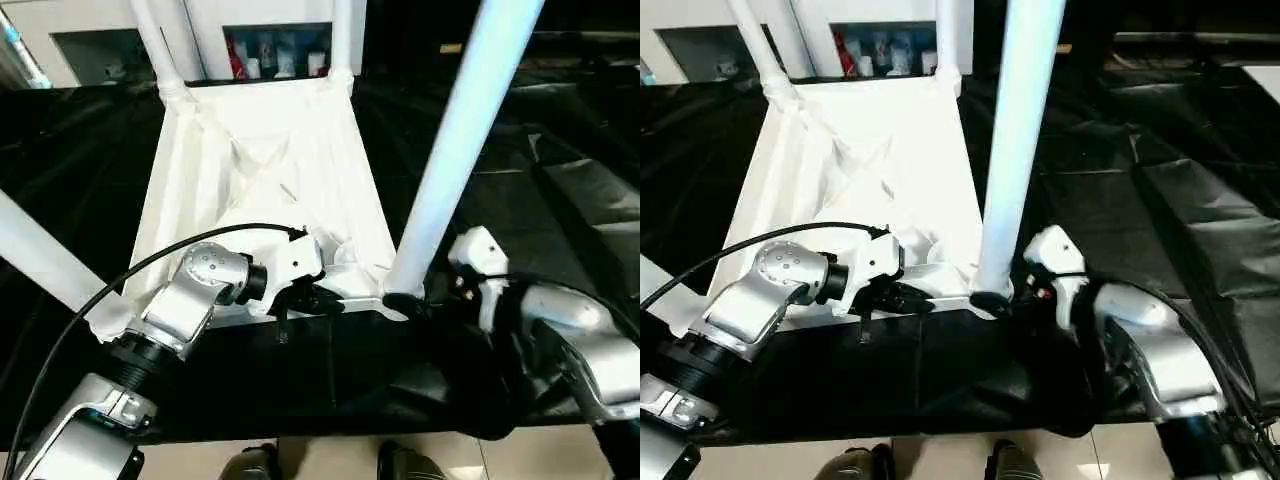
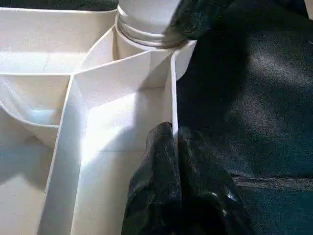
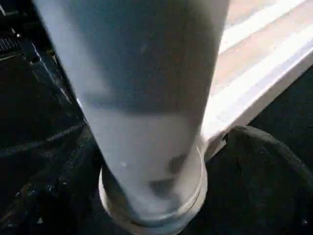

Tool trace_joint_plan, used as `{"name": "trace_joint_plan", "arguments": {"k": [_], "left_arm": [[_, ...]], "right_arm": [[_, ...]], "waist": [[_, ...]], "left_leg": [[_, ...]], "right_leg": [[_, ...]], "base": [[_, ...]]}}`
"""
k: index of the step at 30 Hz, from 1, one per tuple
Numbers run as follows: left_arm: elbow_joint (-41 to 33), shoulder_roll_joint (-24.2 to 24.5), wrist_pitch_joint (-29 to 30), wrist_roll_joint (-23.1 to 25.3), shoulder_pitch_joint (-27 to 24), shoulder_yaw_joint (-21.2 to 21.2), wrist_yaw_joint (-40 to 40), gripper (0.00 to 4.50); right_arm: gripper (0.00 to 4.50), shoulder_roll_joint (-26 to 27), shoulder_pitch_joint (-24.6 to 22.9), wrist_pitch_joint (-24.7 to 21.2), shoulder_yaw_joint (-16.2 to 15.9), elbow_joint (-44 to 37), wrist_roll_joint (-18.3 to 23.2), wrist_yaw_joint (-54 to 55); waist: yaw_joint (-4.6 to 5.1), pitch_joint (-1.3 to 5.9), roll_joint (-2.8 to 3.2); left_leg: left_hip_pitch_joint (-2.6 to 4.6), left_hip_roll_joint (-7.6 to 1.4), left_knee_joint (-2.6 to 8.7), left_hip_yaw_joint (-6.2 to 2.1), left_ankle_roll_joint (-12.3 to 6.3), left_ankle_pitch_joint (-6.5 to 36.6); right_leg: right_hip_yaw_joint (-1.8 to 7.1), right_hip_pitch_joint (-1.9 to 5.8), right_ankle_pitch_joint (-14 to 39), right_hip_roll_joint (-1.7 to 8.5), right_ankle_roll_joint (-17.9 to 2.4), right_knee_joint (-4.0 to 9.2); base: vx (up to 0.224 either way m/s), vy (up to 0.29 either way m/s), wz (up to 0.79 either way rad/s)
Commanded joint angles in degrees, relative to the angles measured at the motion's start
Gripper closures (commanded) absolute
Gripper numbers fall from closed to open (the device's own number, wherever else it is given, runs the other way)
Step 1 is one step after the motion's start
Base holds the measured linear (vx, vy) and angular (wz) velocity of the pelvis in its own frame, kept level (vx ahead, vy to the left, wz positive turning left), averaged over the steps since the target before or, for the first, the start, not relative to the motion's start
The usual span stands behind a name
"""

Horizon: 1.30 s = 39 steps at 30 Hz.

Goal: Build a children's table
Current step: Rotate leg to tighten

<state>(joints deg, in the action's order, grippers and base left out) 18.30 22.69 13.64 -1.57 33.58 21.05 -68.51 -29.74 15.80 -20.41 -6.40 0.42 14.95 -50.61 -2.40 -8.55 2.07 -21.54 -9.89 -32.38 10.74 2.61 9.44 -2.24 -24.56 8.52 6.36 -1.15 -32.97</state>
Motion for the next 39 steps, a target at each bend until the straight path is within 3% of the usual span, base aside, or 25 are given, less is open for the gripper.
{"name": "trace_joint_plan", "arguments": {"k": [1,2,5,12,17,28,31,34,37,39], "left_arm": [[0.09,0.92,1.06,0.62,-1.34,1.60,-1.36,4.50],[0.04,0.97,1.10,0.59,-1.37,1.60,-1.38,4.50],[-0.37,1.29,1.52,0.46,-1.48,1.61,-1.57,4.50],[-0.42,1.59,1.72,0.45,-1.36,1.52,-1.65,4.50],[-0.41,1.81,1.76,0.39,-1.44,1.58,-1.75,4.50],[0.39,1.60,2.70,0.82,-1.46,1.61,-0.23,4.50],[4.86,-2.51,3.23,3.09,0.18,0.42,8.40,4.50],[5.92,-3.71,3.59,3.59,0.61,0.34,10.37,4.50],[10.17,-8.79,4.38,4.61,2.79,0.48,16.36,4.50],[13.97,-12.48,3.72,5.94,4.92,1.04,20.91,4.50]], "right_arm": [[0.30,0.24,0.25,1.11,-1.30,0.86,-0.93,-1.40],[0.55,0.30,0.33,1.16,-1.43,1.01,-0.91,-1.54],[0.63,-0.04,0.78,1.28,-2.30,1.60,-0.77,-2.58],[1.34,-0.14,0.95,1.62,-2.10,2.10,-0.61,-2.92],[1.73,0.35,0.98,2.01,-1.92,2.14,-0.43,-3.15],[1.86,1.57,-0.11,1.05,-2.36,2.18,-0.74,-2.08],[1.86,8.27,-0.04,-1.84,0.28,4.79,-1.61,9.26],[1.86,10.92,0.23,-2.59,1.54,5.80,-1.85,13.71],[1.86,21.51,2.83,-4.24,7.74,10.57,-1.69,31.56],[1.86,27.87,5.35,-2.75,11.16,14.88,-1.98,43.06]], "waist": [[0.16,4.84,-1.40],[0.18,4.74,-1.40],[0.26,4.89,-1.23],[0.39,5.07,-1.27],[0.36,5.02,-1.24],[0.34,5.06,-1.19],[0.49,4.80,-1.12],[0.70,4.59,-1.28],[1.04,4.37,-0.85],[1.43,4.26,-0.72]], "left_leg": [[0.37,-2.19,3.10,-0.29,-7.83,8.64],[0.25,-2.20,3.21,-0.36,-7.15,9.80],[0.42,-2.31,3.23,-0.39,-6.20,10.74],[0.19,-2.24,3.00,-0.33,-6.89,9.08],[0.13,-2.22,3.00,-0.35,-6.95,9.28],[0.14,-2.16,2.91,-0.33,-7.06,8.70],[0.14,-2.10,3.11,-0.32,-5.92,10.95],[0.19,-1.99,3.69,-0.70,-2.99,15.06],[0.34,-1.81,4.04,-0.87,-1.15,19.35],[0.71,-1.65,4.32,-1.31,0.50,23.14]], "right_leg": [[1.67,3.22,12.89,1.49,-13.24,3.06],[1.63,3.22,15.12,1.57,-12.50,3.23],[1.65,2.97,16.14,1.46,-11.95,3.32],[1.61,3.15,11.71,1.30,-13.02,2.83],[1.56,3.23,12.24,1.34,-13.17,2.89],[1.52,3.31,11.41,1.31,-13.58,2.79],[1.48,3.04,15.01,1.26,-12.67,3.29],[1.26,2.94,22.81,1.28,-9.47,4.04],[1.15,2.18,27.87,1.26,-7.14,4.74],[0.79,1.82,32.14,1.26,-5.22,5.29]], "base": [[0.000,0.000,0.00],[0.000,0.000,0.00],[0.000,0.000,0.00],[0.000,0.000,0.00],[0.000,0.000,0.00],[0.000,0.000,0.00],[0.000,0.000,0.00],[0.000,0.000,0.00],[0.000,0.000,0.00],[-0.026,0.002,-0.02]]}}
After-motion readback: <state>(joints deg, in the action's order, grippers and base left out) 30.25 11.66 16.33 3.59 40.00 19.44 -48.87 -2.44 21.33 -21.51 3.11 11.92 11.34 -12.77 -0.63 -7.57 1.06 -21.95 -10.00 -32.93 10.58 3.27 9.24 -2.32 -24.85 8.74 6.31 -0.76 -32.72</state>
